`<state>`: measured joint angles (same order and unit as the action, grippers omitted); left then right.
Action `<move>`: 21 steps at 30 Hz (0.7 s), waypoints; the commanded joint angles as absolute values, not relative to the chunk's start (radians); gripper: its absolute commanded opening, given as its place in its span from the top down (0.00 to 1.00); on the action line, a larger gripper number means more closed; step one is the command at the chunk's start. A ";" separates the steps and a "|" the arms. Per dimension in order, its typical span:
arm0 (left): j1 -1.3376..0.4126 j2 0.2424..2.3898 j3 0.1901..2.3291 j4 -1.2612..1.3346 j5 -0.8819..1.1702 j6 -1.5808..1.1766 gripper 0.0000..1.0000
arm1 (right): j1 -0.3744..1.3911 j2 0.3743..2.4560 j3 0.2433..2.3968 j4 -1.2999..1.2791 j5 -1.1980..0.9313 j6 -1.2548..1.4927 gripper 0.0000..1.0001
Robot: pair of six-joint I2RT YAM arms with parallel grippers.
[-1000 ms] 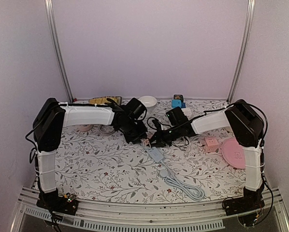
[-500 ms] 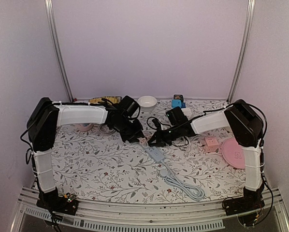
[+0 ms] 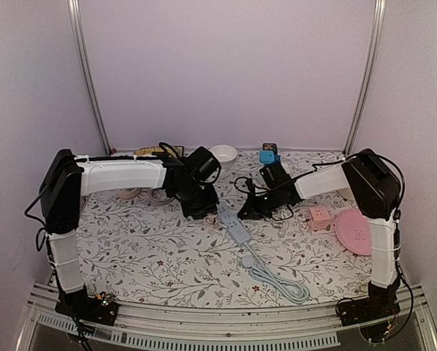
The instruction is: Pull the plug off the socket
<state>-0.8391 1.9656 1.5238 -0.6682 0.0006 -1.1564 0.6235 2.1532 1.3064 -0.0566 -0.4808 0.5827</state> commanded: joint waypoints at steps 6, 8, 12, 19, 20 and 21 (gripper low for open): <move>-0.807 1.795 1.350 -0.649 -0.046 -1.169 1.00 | 0.629 1.996 1.324 -0.244 -0.337 0.478 0.98; -0.794 1.760 1.284 -0.615 -0.042 -1.179 1.00 | 0.630 1.970 1.332 -0.253 -0.331 0.455 0.97; -0.755 1.675 1.136 -0.565 -0.040 -1.200 1.00 | 0.630 1.911 1.336 -0.282 -0.295 0.418 0.97; -0.670 1.516 0.896 -0.463 -0.026 -1.227 0.98 | 0.626 1.826 1.360 -0.346 -0.180 0.351 0.91; -0.654 1.495 0.868 -0.449 -0.025 -1.230 0.96 | 0.624 1.820 1.365 -0.353 -0.163 0.343 0.89; -0.641 1.475 0.838 -0.436 -0.022 -1.232 0.94 | 0.622 1.814 1.370 -0.361 -0.153 0.340 0.88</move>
<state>-0.6853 1.5547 0.9188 -0.5255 -0.0303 -1.2091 0.6277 1.8641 1.3312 -0.3077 -0.2405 0.3927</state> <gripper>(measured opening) 0.287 0.099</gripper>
